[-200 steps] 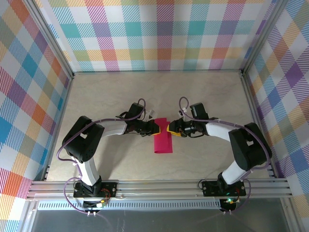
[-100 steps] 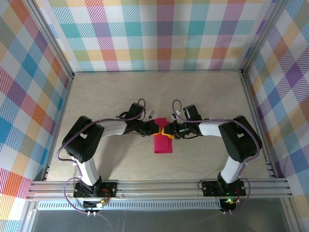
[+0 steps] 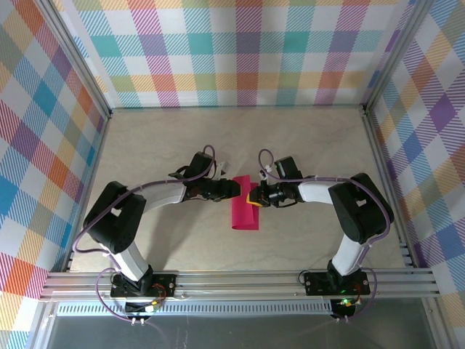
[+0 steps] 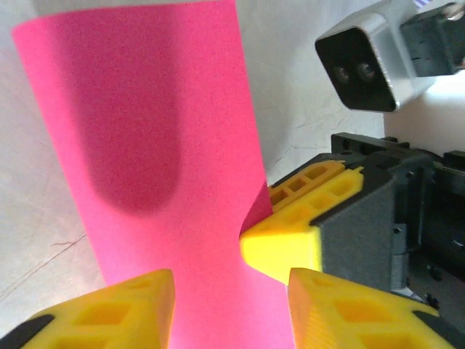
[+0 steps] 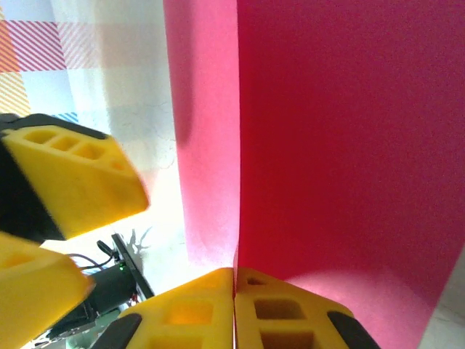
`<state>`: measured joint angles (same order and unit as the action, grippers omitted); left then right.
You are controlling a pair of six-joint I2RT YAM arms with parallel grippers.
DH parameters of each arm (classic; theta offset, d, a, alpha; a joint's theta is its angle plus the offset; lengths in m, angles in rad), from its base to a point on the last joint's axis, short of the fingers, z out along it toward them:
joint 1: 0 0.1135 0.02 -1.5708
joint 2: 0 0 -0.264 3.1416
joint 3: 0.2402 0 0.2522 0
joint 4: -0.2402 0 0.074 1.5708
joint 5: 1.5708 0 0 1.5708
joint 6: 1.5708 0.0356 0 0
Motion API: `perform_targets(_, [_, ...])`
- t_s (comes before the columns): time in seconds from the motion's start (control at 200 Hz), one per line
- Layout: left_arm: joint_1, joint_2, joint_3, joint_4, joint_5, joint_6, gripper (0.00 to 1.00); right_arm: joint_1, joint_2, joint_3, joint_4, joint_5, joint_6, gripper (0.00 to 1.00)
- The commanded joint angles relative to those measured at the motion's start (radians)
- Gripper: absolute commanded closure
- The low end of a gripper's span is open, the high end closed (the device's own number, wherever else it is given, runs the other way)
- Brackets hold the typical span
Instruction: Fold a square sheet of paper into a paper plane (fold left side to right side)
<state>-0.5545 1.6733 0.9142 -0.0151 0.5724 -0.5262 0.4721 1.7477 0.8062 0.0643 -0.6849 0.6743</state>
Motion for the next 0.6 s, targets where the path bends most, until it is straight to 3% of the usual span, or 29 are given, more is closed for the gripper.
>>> perform_targets(0.0, [-0.01, -0.031, 0.001, -0.105, -0.094, 0.048, 0.46, 0.007, 0.019, 0.025, -0.046, 0.032, -0.028, 0.92])
perform_targets(0.415, [-0.049, 0.079, 0.066, -0.141, -0.088, 0.074, 0.4, 0.014, 0.014, 0.021, -0.087, 0.083, -0.039, 0.91])
perform_targets(0.595, [-0.068, 0.123, 0.107, -0.194, -0.149, 0.087, 0.42, 0.017, 0.013, 0.019, -0.09, 0.088, -0.039, 0.9])
